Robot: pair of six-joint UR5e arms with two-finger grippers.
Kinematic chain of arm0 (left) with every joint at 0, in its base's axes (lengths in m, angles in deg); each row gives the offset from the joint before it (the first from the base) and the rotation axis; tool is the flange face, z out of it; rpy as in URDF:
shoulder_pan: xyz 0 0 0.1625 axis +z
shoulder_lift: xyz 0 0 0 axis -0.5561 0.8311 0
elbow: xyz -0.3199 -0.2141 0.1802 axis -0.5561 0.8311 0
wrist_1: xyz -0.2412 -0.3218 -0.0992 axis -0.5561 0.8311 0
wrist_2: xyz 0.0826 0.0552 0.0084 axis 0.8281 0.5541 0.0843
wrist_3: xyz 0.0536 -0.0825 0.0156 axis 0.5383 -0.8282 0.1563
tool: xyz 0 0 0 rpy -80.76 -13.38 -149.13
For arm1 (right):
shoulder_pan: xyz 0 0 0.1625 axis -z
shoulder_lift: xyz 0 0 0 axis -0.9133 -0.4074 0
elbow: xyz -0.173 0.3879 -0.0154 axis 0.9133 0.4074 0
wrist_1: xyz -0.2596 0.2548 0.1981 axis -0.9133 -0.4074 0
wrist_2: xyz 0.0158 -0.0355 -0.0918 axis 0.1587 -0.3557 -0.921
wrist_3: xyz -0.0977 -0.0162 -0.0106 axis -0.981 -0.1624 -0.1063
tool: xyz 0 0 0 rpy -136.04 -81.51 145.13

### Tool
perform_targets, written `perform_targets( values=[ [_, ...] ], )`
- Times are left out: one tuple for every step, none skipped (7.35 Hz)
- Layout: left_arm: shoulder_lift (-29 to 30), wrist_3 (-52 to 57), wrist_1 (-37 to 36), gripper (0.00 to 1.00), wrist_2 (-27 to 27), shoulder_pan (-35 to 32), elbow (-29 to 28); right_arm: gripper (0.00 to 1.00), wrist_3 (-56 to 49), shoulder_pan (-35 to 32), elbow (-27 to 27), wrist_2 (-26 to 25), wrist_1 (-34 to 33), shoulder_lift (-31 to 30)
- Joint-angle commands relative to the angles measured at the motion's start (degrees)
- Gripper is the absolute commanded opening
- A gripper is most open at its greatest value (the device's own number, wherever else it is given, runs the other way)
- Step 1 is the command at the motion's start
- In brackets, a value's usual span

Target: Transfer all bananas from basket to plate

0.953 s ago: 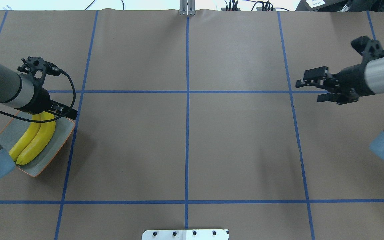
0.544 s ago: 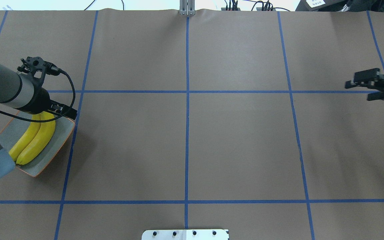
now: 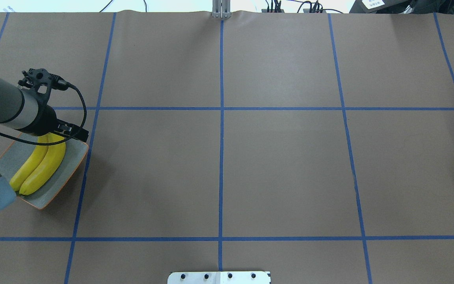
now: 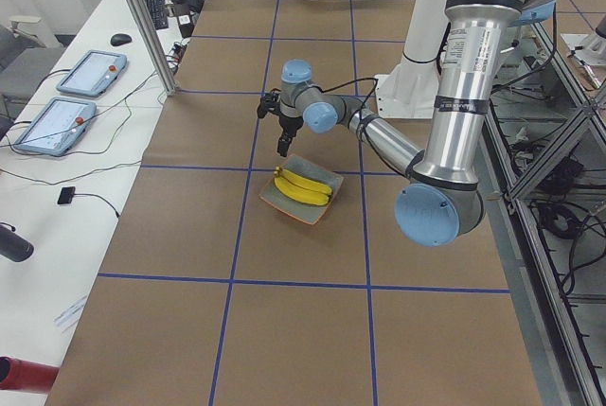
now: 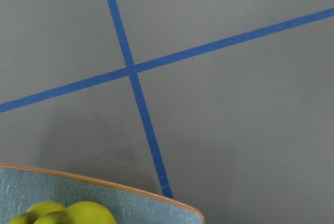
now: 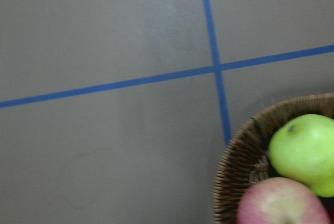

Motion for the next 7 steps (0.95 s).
perform_targets(
  values=[
    [0.0,-0.4,0.0,0.99,0.1,0.0,0.0,0.98,-4.6,-1.7,6.1,-4.9,0.6,-0.2],
    [0.0,-0.9,0.0,0.99,0.1,0.1,0.0,0.97,-4.7,-1.7,6.9,-5.8,1.0,-0.2],
    [0.1,-1.1,0.0,0.99,0.1,0.1,0.1,0.96,-5.0,-1.7,7.1,-5.9,1.0,-0.5],
    [0.0,-1.1,0.0,0.99,0.1,0.1,0.1,0.93,-4.9,-1.6,7.9,-5.8,1.0,-0.5],
    [0.1,-1.1,0.0,0.99,0.1,0.1,0.1,0.92,-4.6,-1.6,8.6,-5.5,1.0,-0.4],
    [0.0,-1.2,0.0,0.99,0.1,0.0,0.5,0.92,-4.1,-1.5,8.7,-5.1,0.9,-0.3],
    [0.1,-1.2,0.0,0.99,0.1,0.0,0.7,0.92,-4.2,-1.5,9.2,-4.9,0.9,-0.3]
  ],
)
